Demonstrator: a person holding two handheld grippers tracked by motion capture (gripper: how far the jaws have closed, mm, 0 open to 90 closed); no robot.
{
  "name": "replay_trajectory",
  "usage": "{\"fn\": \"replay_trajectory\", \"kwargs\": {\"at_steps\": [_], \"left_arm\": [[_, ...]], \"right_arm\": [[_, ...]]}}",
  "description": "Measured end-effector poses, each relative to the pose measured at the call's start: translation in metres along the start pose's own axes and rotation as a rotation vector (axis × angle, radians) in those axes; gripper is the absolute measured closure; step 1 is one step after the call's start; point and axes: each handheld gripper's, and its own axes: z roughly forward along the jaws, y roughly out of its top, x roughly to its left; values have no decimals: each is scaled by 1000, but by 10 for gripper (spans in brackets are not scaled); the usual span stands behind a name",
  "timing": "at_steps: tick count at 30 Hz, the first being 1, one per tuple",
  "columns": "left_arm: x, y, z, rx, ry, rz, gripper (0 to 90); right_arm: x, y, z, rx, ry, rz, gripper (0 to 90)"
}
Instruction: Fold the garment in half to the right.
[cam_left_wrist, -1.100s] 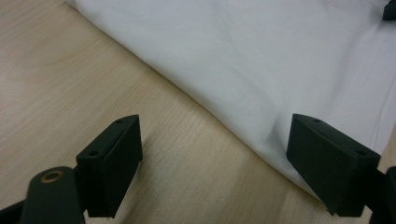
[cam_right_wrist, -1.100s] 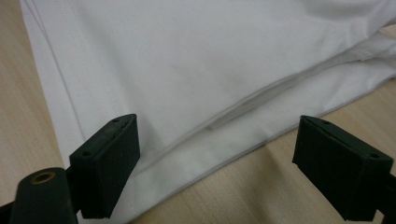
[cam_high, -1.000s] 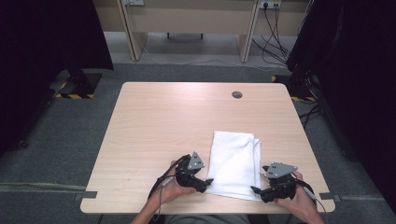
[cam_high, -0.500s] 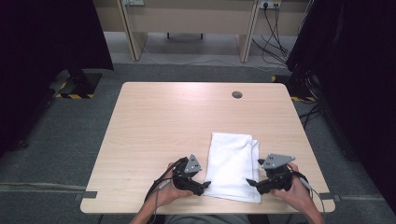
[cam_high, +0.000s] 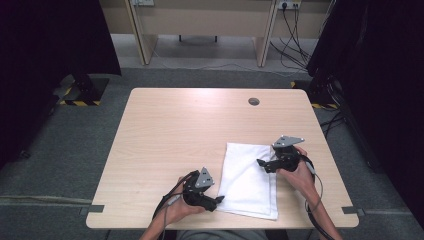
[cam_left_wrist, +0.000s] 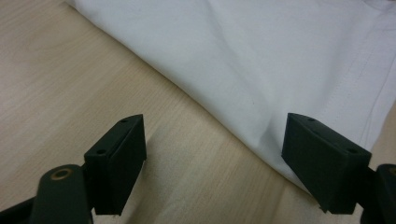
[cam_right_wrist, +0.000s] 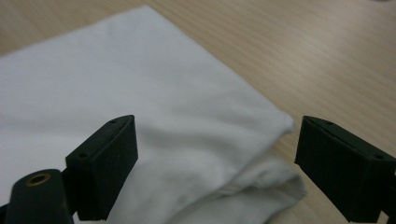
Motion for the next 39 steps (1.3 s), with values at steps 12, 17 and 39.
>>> {"fn": "replay_trajectory", "kwargs": {"at_steps": [12, 17, 39], "left_arm": [[-1, 0, 0, 0, 3, -1, 205], [-1, -1, -2, 1, 3, -3, 201], [-6, -7, -9, 6, -3, 26, 152]], "right_arm": [[9, -6, -8, 38, 44, -29, 134], [31, -18, -8, 121, 84, -84, 119], [33, -14, -18, 170, 129, -42, 106]]}}
